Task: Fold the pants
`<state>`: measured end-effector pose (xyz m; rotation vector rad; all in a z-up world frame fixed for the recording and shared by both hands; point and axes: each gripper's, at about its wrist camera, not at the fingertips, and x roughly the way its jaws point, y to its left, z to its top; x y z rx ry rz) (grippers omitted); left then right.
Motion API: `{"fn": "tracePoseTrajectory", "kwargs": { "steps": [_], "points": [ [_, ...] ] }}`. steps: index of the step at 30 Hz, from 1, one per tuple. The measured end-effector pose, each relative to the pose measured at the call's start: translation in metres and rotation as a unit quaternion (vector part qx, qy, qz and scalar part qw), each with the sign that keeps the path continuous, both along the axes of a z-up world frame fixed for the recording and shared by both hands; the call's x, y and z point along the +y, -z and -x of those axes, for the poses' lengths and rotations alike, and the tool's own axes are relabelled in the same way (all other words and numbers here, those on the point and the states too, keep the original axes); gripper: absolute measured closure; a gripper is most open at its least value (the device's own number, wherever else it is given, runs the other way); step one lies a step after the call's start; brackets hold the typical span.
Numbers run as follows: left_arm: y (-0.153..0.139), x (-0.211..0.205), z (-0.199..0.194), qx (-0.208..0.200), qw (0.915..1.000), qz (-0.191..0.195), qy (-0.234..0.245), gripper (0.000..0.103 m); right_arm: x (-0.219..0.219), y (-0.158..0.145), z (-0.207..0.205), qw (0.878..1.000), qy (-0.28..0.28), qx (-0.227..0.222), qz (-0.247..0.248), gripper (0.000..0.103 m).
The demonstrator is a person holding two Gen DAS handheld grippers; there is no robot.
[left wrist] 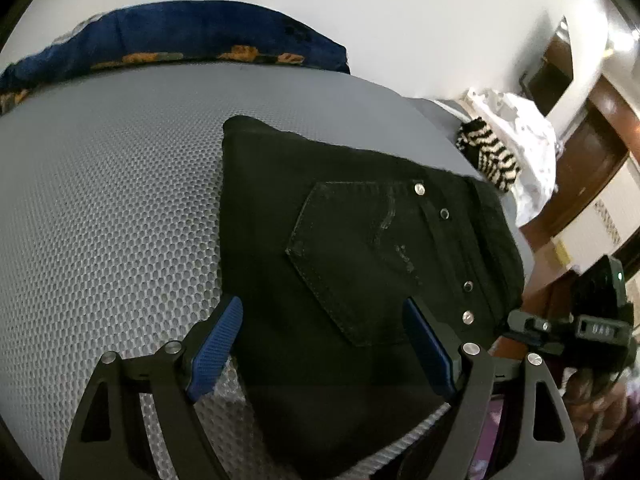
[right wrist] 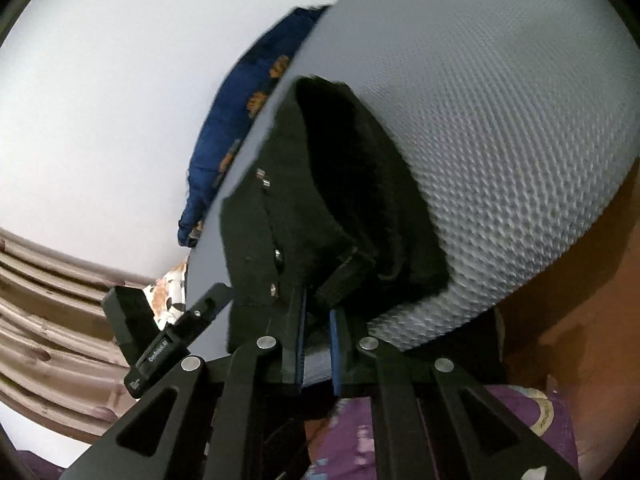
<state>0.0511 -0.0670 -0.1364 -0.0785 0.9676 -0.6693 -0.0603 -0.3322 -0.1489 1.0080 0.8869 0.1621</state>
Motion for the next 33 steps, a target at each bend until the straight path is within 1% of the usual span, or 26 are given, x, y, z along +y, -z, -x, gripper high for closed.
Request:
{"fn": "tracePoseTrajectory", "kwargs": {
  "steps": [2,4,5,6,7,8,9,10,11,12,13,14,15,17,19,22,24,27,29,31,33],
  "points": [
    [0.0,-0.006,0.004,-0.017,0.9996,-0.021,0.004,0.021,-0.004,0.004,-0.001,1.0,0.001,0.002,-0.028,0.095],
    [-0.003,-0.009,0.007,-0.029,0.999,-0.034,0.001,0.021,-0.01,0.001,0.002,0.999,0.008,0.005,-0.034,0.089],
    [-0.004,-0.01,0.008,-0.034,0.9987,-0.039,-0.002,0.021,-0.013,-0.003,0.004,1.0,0.008,0.004,-0.027,0.083],
    [-0.006,-0.01,0.009,-0.039,0.9983,-0.043,-0.008,0.021,-0.012,-0.011,0.005,1.0,0.0,0.006,-0.004,0.08],
    [-0.008,-0.011,0.01,-0.045,0.9977,-0.048,-0.015,0.021,-0.007,-0.025,0.006,0.999,-0.019,0.006,0.046,0.075],
    [-0.011,-0.011,0.011,-0.054,0.9969,-0.053,-0.023,0.021,0.0,-0.041,0.009,0.994,-0.03,0.001,0.109,0.073],
    [-0.013,-0.011,0.012,-0.062,0.9963,-0.054,-0.027,0.021,0.011,-0.06,0.012,0.982,-0.041,-0.018,0.184,0.072],
    [-0.016,-0.011,0.013,-0.075,0.9951,-0.055,-0.034,0.021,0.02,-0.072,0.013,0.971,-0.052,-0.032,0.233,0.068],
    [-0.02,-0.012,0.014,-0.09,0.9927,-0.064,-0.049,0.021,0.032,-0.087,0.014,0.953,-0.063,-0.052,0.293,0.06],
    [-0.022,-0.014,0.014,-0.099,0.99,-0.079,-0.062,0.021,0.044,-0.099,0.013,0.935,-0.064,-0.069,0.341,0.052],
    [-0.023,-0.016,0.011,-0.101,0.988,-0.093,-0.07,0.021,0.051,-0.105,0.01,0.925,-0.063,-0.077,0.367,0.034],
    [-0.024,-0.019,0.01,-0.102,0.986,-0.106,-0.078,0.021,0.055,-0.109,0.007,0.917,-0.06,-0.084,0.385,0.026],
    [-0.027,-0.021,0.01,-0.103,0.9844,-0.114,-0.086,0.021,0.062,-0.112,0.004,0.911,-0.056,-0.09,0.397,0.026],
    [-0.031,-0.024,0.009,-0.106,0.9815,-0.121,-0.104,0.021,0.073,-0.113,-0.004,0.907,-0.046,-0.105,0.406,0.026],
    [-0.037,-0.024,0.008,-0.11,0.9789,-0.126,-0.118,0.021,0.08,-0.111,-0.012,0.906,-0.042,-0.106,0.408,0.026],
    [-0.043,-0.022,0.009,-0.112,0.9765,-0.13,-0.131,0.021,0.087,-0.107,-0.017,0.911,-0.041,-0.109,0.395,0.026],
    [-0.046,-0.025,0.009,-0.114,0.9751,-0.136,-0.133,0.021,0.089,-0.105,-0.014,0.909,-0.039,-0.108,0.4,0.026],
    [-0.049,-0.027,0.012,-0.119,0.9736,-0.143,-0.132,0.021,0.089,-0.105,-0.012,0.912,-0.036,-0.107,0.395,0.026],
    [-0.05,-0.029,0.011,-0.12,0.9736,-0.142,-0.132,0.021,0.087,-0.104,-0.012,0.915,-0.03,-0.103,0.39,0.021],
    [-0.05,-0.03,0.012,-0.121,0.9735,-0.144,-0.13,0.016,0.083,-0.104,-0.013,0.917,-0.027,-0.103,0.383,0.02],
    [-0.051,-0.032,0.013,-0.124,0.9728,-0.146,-0.129,0.016,0.08,-0.105,-0.013,0.919,-0.023,-0.102,0.38,0.02]
  ]
}}
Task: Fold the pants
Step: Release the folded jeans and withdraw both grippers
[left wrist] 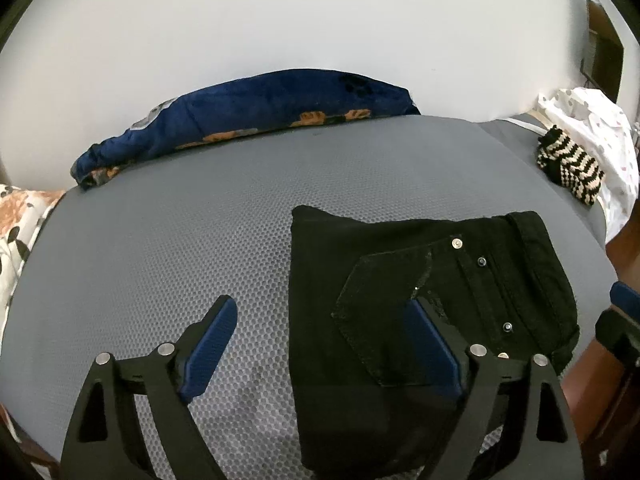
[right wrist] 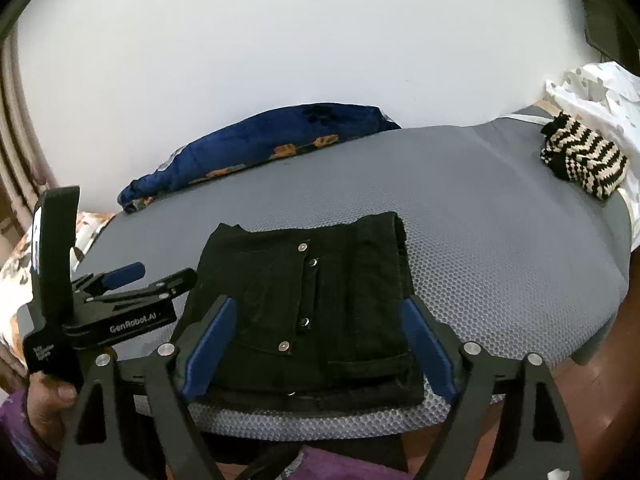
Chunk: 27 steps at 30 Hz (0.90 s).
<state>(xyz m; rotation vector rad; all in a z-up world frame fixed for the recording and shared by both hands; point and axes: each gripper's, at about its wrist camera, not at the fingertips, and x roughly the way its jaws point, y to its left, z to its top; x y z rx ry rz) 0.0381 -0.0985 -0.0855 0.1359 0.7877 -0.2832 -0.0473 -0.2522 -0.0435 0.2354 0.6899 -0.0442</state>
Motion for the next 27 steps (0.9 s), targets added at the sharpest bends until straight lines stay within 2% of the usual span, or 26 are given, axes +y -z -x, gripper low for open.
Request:
{"fn": "tracePoseTrajectory", "kwargs": {
  "steps": [11,18,21,27],
  "points": [
    [0.002,-0.004,-0.007,0.002,1.0,-0.001,0.002,0.015,-0.023,0.003,-0.004,0.999,0.019,0.014,-0.037,0.018],
    [0.004,-0.003,-0.009,-0.002,1.0,-0.004,0.006,0.015,-0.012,0.005,-0.003,1.0,0.008,0.008,-0.003,0.015],
    [0.009,0.004,-0.015,0.002,0.9999,-0.003,0.01,0.015,-0.023,0.007,-0.008,0.999,0.011,0.028,0.011,0.013],
    [0.018,0.028,-0.03,0.025,0.9995,0.012,0.014,0.015,-0.077,0.025,-0.03,0.994,-0.007,0.075,-0.075,0.012]
  ]
}}
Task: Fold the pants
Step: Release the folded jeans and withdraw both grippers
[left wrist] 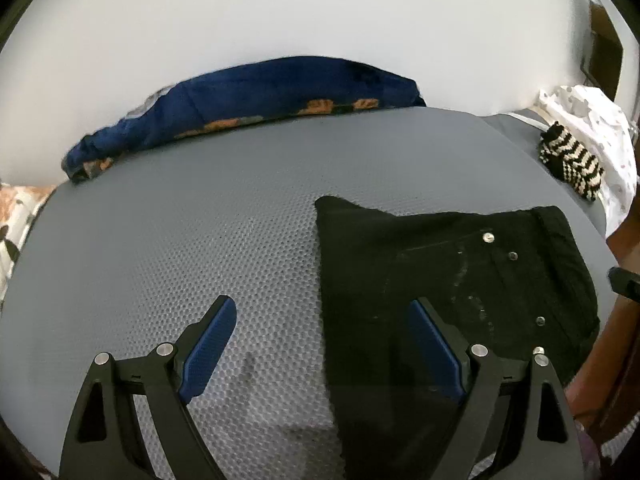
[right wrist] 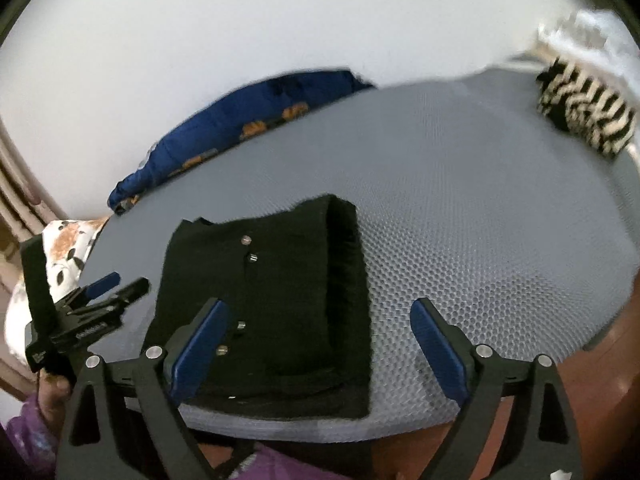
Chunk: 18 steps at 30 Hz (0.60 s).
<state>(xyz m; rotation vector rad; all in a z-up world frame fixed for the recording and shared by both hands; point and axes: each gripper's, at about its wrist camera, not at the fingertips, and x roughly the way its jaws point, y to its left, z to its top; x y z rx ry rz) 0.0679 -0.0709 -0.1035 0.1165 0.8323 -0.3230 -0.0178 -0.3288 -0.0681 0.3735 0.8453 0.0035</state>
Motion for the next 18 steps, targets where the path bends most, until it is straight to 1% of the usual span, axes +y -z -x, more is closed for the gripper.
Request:
{"fn": "tracePoseTrajectory", "kwargs": {
  "steps": [2,4,5,6,7,8,11,13,15,18],
  "points": [
    [0.004,0.006,-0.009,0.024,0.9996,0.012,-0.005,0.015,-0.016,0.015,-0.01,0.999,-0.003,0.021,-0.026,0.012],
    [0.005,0.012,-0.014,0.041,0.9986,0.034,-0.005,0.015,-0.029,0.025,-0.015,0.998,0.016,0.042,-0.053,0.012],
    [0.004,0.015,-0.015,0.039,0.9981,0.048,-0.006,0.015,-0.033,0.028,-0.014,0.996,0.023,0.044,-0.074,0.012],
    [0.001,0.016,-0.014,0.031,0.998,0.054,-0.011,0.015,-0.036,0.028,-0.01,0.994,0.026,0.034,-0.095,0.012],
    [0.0,0.017,-0.013,0.023,0.9979,0.058,-0.014,0.015,-0.035,0.027,-0.008,0.994,0.027,0.027,-0.099,0.012],
    [-0.002,0.015,-0.013,0.019,0.9979,0.06,-0.012,0.015,-0.031,0.024,-0.005,0.995,0.025,0.018,-0.091,0.012],
    [-0.007,0.008,-0.016,0.017,0.9978,0.064,-0.007,0.015,-0.019,0.019,-0.006,0.998,0.012,0.017,-0.067,0.011],
    [-0.009,0.006,-0.022,0.029,0.9961,0.083,-0.007,0.015,-0.013,0.016,-0.006,0.998,0.002,0.015,-0.066,0.011],
    [-0.01,0.003,-0.025,0.04,0.9951,0.09,-0.006,0.015,-0.01,0.014,-0.006,0.998,-0.004,0.013,-0.066,0.011],
    [-0.016,0.0,-0.026,0.025,0.9958,0.087,-0.007,0.015,-0.005,0.01,-0.005,0.998,-0.011,0.004,-0.065,0.011]
  ]
}}
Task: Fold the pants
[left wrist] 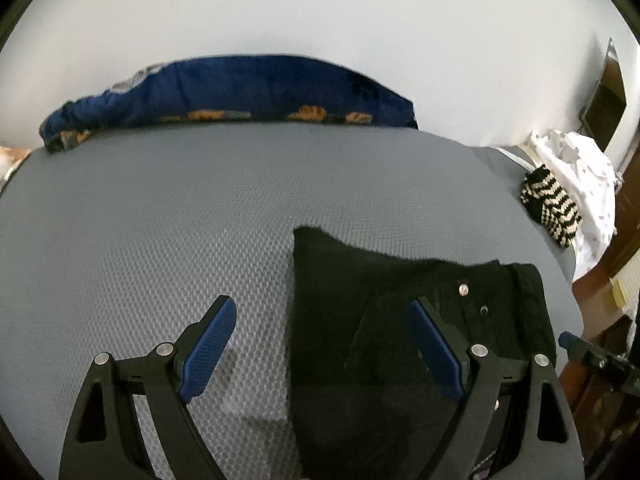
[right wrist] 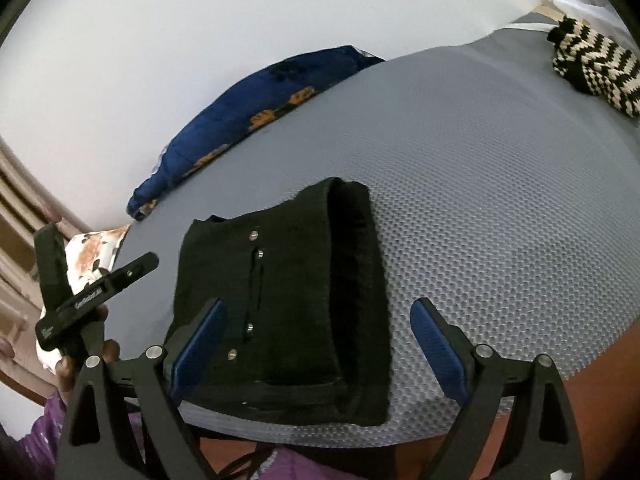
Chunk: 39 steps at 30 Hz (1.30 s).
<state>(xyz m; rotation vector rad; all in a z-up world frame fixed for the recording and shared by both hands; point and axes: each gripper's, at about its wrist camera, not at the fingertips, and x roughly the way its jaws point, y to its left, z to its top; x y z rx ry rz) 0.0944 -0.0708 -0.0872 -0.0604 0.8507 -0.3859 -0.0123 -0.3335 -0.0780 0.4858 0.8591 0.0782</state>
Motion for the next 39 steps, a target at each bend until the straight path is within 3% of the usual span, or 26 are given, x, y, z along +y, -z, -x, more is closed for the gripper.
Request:
{"fn": "tracePoseTrajectory", "kwargs": {
  "steps": [3,6,9,10,12,14,15,17,19,20,21,22,23,24,27,29,31,34,36,39],
  "points": [
    [0.002,0.002,0.0,-0.017,0.9997,-0.015,-0.008,0.015,0.003,-0.004,0.001,0.999,0.005,-0.005,0.045,0.011],
    [0.013,0.015,0.0,-0.05,0.9987,-0.007,-0.011,0.015,-0.012,0.007,0.002,1.0,-0.011,-0.014,-0.004,0.009],
    [0.034,0.021,-0.026,0.022,0.9997,0.004,0.01,0.015,-0.029,0.034,-0.016,0.998,-0.028,0.045,-0.042,0.009],
    [0.048,0.021,-0.039,0.073,0.9968,0.016,0.027,0.015,-0.034,0.043,-0.022,0.996,-0.037,0.052,-0.06,0.01],
    [0.066,0.02,-0.047,0.127,0.9906,0.023,0.047,0.015,-0.039,0.052,-0.032,0.993,-0.046,0.059,-0.092,0.006],
    [0.066,0.017,-0.044,0.113,0.9901,0.025,0.079,0.015,-0.036,0.053,-0.044,0.99,-0.068,0.045,-0.117,0.005],
    [0.069,0.01,-0.044,0.123,0.9854,0.032,0.113,0.015,-0.029,0.056,-0.052,0.988,-0.081,0.054,-0.117,0.006],
    [0.068,-0.003,-0.039,0.114,0.9799,0.033,0.16,0.015,-0.011,0.054,-0.063,0.988,-0.115,0.051,-0.095,0.027],
    [0.065,-0.02,-0.032,0.098,0.9745,0.037,0.198,0.029,0.008,0.053,-0.071,0.988,-0.132,0.059,-0.048,0.065],
    [0.063,-0.022,-0.031,0.09,0.975,0.041,0.199,0.036,0.01,0.054,-0.074,0.988,-0.133,0.064,-0.054,0.069],
    [0.06,-0.018,-0.033,0.086,0.976,0.051,0.193,0.064,0.008,0.054,-0.076,0.987,-0.126,0.065,-0.07,0.071],
    [0.055,-0.004,-0.042,0.094,0.9752,0.096,0.176,0.084,0.006,0.052,-0.076,0.987,-0.125,0.064,-0.076,0.073],
    [0.051,0.012,-0.05,0.107,0.9682,0.153,0.166,0.087,0.007,0.046,-0.075,0.988,-0.126,0.061,-0.069,0.074],
    [0.047,0.021,-0.053,0.102,0.9668,0.171,0.16,0.088,0.007,0.041,-0.074,0.988,-0.127,0.059,-0.073,0.074],
    [0.032,0.039,-0.062,0.071,0.9763,0.146,0.143,0.089,0.018,0.022,-0.091,0.983,-0.147,0.042,-0.101,0.075],
    [0.02,0.069,-0.081,0.068,0.977,0.168,0.112,0.089,0.04,0.012,-0.12,0.98,-0.169,0.031,-0.103,0.075],
    [0.006,0.1,-0.102,0.047,0.9822,0.164,0.08,0.089,0.062,0.005,-0.153,0.976,-0.189,0.018,-0.105,0.075],
    [-0.008,0.136,-0.141,0.025,0.9902,0.131,0.041,0.089,0.106,0.004,-0.21,0.97,-0.219,0.004,-0.104,0.076],
    [-0.007,0.154,-0.168,0.016,0.9959,0.087,0.015,0.088,0.137,0.009,-0.254,0.967,-0.234,0.005,-0.104,0.076],
    [0.003,0.177,-0.207,0.011,0.998,0.06,-0.017,0.087,0.174,0.021,-0.307,0.964,-0.252,0.003,-0.089,0.076]
  ]
}}
